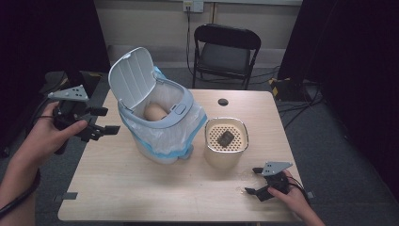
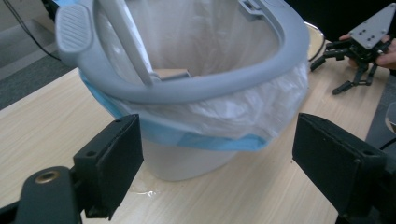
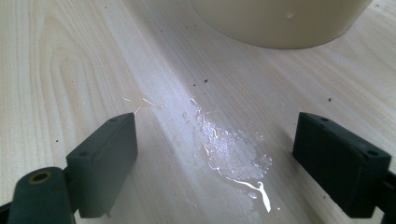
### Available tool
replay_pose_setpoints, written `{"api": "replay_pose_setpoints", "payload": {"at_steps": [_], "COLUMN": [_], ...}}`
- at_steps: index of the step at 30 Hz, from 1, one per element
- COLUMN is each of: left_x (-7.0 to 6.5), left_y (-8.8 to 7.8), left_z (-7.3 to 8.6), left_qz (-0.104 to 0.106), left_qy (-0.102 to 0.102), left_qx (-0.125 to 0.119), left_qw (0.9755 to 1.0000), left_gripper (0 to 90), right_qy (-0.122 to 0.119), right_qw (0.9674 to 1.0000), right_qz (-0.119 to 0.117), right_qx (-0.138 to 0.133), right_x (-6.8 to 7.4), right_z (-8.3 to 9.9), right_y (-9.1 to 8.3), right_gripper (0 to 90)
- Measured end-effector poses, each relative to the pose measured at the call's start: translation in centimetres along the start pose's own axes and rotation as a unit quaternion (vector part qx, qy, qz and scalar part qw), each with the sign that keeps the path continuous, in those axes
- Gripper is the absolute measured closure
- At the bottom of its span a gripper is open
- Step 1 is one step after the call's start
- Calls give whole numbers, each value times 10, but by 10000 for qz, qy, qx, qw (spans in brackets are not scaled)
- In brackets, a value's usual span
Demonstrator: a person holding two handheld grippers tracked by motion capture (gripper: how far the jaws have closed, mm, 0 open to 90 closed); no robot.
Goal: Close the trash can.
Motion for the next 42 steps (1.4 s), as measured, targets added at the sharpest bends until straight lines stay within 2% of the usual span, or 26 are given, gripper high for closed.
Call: {"api": "replay_pose_setpoints", "payload": {"at_steps": [3, 7, 9, 12, 16, 19, 20, 22, 25, 26, 28, 30, 33, 34, 38, 42], "left_x": [5, 7, 7, 6, 3, 1, 1, 3, 9, 11, 12, 12, 11, 10, -4, -14], "left_y": [1, 3, 5, 8, 6, 4, 3, 3, 1, 1, 0, 2, 5, 6, 15, 29], "left_z": [-11, -24, -31, -36, -42, -45, -44, -38, -33, -34, -39, -45, -56, -59, -78, -87], "left_qz": [-91, -80, -130, -216, -111, -14, -47, -77, -213, -256, -219, -207, -329, -296, 47, 302], "left_qy": [0, 46, 174, 280, 343, 323, 330, 125, 22, 38, 60, 138, 237, 249, 450, 571], "left_qx": [6, -95, -93, 116, 55, 33, 85, 196, 294, 262, 92, 30, 65, 34, -60, 245], "left_qw": [10000, 9999, 9997, 9993, 9993, 9995, 9994, 9997, 9993, 9993, 9997, 9997, 9992, 9992, 9990, 9976], "left_gripper": [157, 157, 157, 147, 161, 203, 212, 184, 163, 163, 158, 161, 146, 147, 171, 274], "right_qy": [3, 2, 1, 1, 0, 2, 1, -8, -8, -2, 1, 1, 2, 0, -1, -10], "right_qw": [10000, 10000, 10000, 10000, 10000, 10000, 10000, 10000, 10000, 10000, 10000, 10000, 10000, 10000, 10000, 10000], "right_qz": [-16, -15, -15, -16, -15, -15, -15, 5, 4, -10, -16, -15, -17, -16, -16, 8], "right_qx": [1, 2, 1, 1, -1, 1, 1, 12, 13, 5, 0, -1, 0, -1, 1, 15], "right_x": [0, 0, 0, 0, 0, 0, 0, 0, 0, 0, 0, 0, 0, 0, 0, 0], "right_z": [0, 0, 0, 0, 0, 0, 0, 0, 0, 0, 0, 0, 0, 0, 0, 0], "right_y": [0, 0, 0, 0, 0, 0, 0, 0, 0, 0, 0, 0, 0, 0, 0, 0], "right_gripper": [133, 133, 133, 133, 133, 133, 133, 133, 133, 133, 133, 133, 133, 133, 133, 133]}}
Point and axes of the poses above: each handheld gripper's, and its own axes: y roughly forward along the jaws, z roughly out of its underside, x roughly to its left, the point moved 6 cm from there along y, roughly forward along the jaws, and after that the axes turned 15 degrees about z, right-handed, at the moved point
